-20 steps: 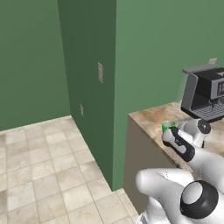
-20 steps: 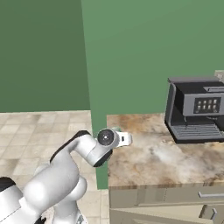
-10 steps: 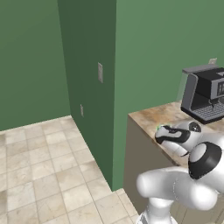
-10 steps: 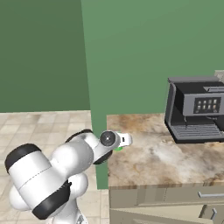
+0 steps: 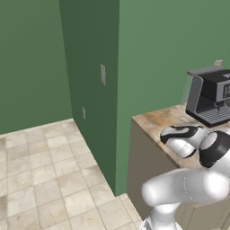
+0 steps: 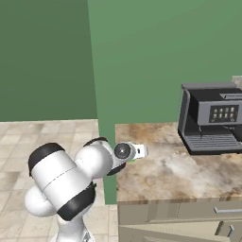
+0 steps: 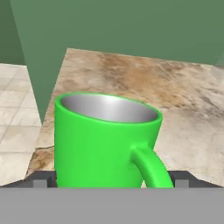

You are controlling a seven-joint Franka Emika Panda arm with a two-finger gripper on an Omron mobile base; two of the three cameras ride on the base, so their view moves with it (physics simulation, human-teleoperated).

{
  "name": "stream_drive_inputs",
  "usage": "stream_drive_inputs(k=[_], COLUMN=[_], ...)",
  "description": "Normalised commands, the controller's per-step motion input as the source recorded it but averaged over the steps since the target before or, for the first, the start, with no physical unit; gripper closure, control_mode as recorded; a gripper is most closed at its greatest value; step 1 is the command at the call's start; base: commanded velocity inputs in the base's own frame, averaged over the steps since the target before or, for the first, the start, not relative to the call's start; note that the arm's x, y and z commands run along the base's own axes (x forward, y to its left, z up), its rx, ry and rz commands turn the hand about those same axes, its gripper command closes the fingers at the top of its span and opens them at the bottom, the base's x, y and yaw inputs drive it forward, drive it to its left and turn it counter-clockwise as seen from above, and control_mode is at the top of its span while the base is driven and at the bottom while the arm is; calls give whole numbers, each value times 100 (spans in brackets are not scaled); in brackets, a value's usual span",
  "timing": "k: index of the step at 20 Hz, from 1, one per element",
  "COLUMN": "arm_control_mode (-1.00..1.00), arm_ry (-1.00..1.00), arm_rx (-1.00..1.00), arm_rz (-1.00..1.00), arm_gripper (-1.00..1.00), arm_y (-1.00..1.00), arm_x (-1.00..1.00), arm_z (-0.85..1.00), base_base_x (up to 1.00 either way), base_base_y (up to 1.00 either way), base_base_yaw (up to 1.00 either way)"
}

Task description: Clear the mugs and bowl far away from the sink.

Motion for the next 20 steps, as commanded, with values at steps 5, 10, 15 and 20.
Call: stream_drive_inputs(k=[5,10,15,20], arm_control_mode=[-100,-100,-100,-100], arm_ry=[-5,0,5,2], arm_rx=[4,11,6,3], arm_rz=[0,0,0,0], arm_gripper=[-100,-100,-100,-100], arm_y=[-39,-51,-12,-1], arm_x=[-5,-30,-69,-58], arm_z=[-1,0,-5,-1], base_base_x=[0,0,0,0], base_base_y=[0,0,0,0], base_base_yaw=[0,0,0,0])
